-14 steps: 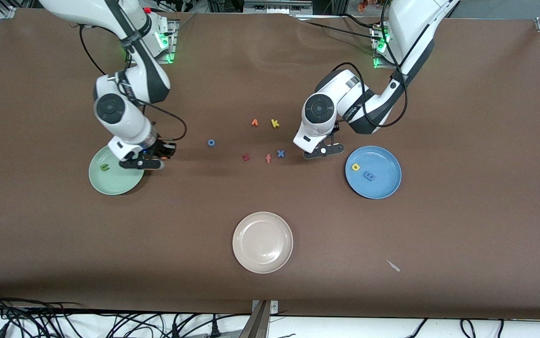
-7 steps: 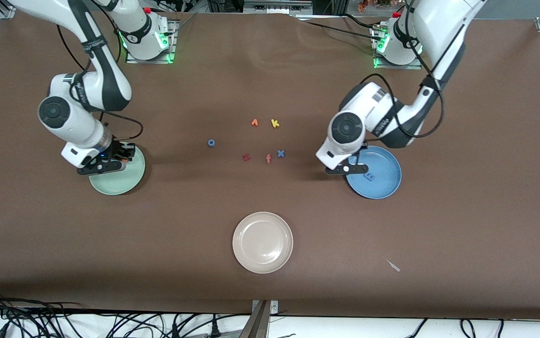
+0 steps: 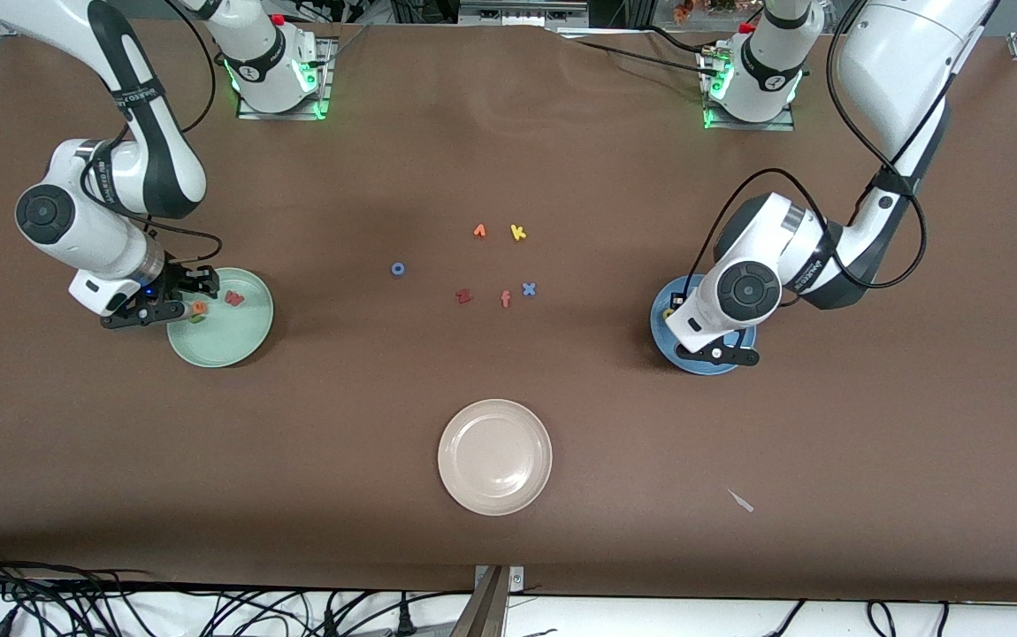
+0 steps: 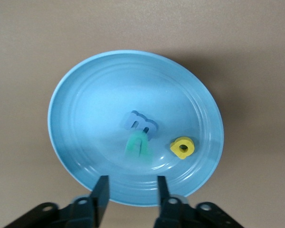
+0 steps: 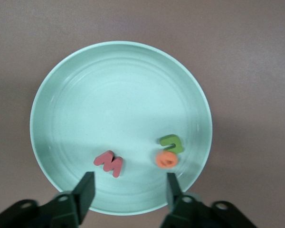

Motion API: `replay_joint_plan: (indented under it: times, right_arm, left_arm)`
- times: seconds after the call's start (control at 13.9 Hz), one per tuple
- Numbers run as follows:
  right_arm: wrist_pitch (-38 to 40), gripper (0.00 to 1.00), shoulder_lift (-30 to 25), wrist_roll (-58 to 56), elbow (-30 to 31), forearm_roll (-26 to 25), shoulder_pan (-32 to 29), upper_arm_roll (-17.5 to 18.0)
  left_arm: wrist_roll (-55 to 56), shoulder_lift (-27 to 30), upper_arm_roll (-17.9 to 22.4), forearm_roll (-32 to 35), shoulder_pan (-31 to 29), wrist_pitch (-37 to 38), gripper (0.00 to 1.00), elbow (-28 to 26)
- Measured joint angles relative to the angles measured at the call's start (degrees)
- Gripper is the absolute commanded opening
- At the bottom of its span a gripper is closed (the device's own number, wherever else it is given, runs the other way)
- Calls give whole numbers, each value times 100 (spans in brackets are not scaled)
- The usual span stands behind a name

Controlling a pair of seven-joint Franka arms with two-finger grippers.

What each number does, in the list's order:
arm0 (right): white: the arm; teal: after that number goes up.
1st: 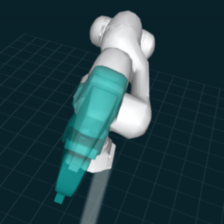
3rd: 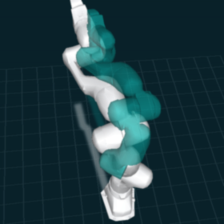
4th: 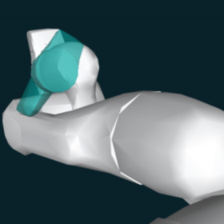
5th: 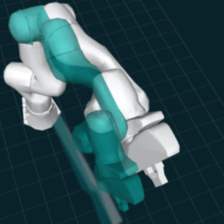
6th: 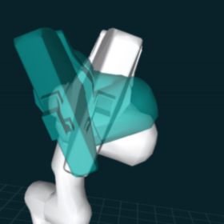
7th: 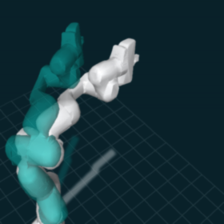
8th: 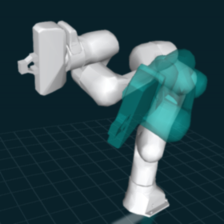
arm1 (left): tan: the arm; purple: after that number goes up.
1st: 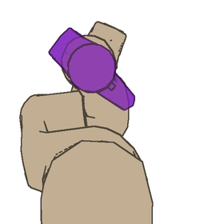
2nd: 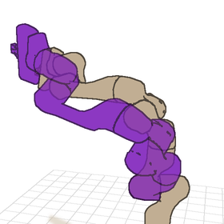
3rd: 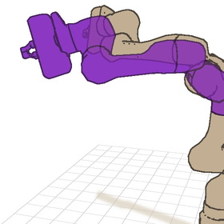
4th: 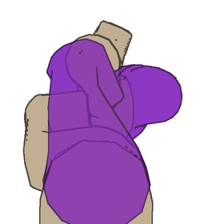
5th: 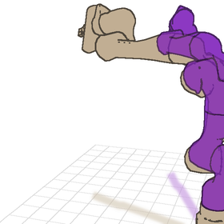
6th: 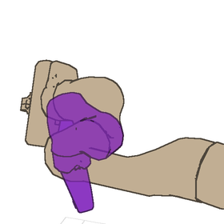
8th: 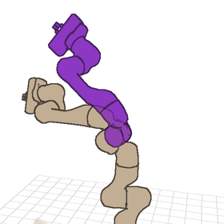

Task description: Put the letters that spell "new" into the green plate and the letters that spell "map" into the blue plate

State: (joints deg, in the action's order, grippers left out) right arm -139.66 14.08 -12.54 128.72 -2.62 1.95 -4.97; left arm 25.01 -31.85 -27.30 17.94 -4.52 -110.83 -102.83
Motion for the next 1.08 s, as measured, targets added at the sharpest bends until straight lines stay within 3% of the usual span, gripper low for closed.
replay_joint_plan:
  times: [0.07, 0.65, 0.86, 1.08]
  right_arm:
    - [-7, 100, 0, 1, 4, 1, 1, 3]
    - [-16, 100, -104, 5, 113, 2, 7, 39]
    - [-15, 100, -500, 4, 44, 2, 12, 131]
    - [1239, 100, -1220, 4, -665, 2, 35, 349]
  left_arm:
    - [0, -13, -13, 0, 14, -10, 100, 0]
    - [6, 45, -308, 0, 42, 17, 100, 335]
    - [6, 134, -583, 0, 37, 794, 100, 949]
    - [6, 235, -843, 0, 28, 1718, 100, 1773]
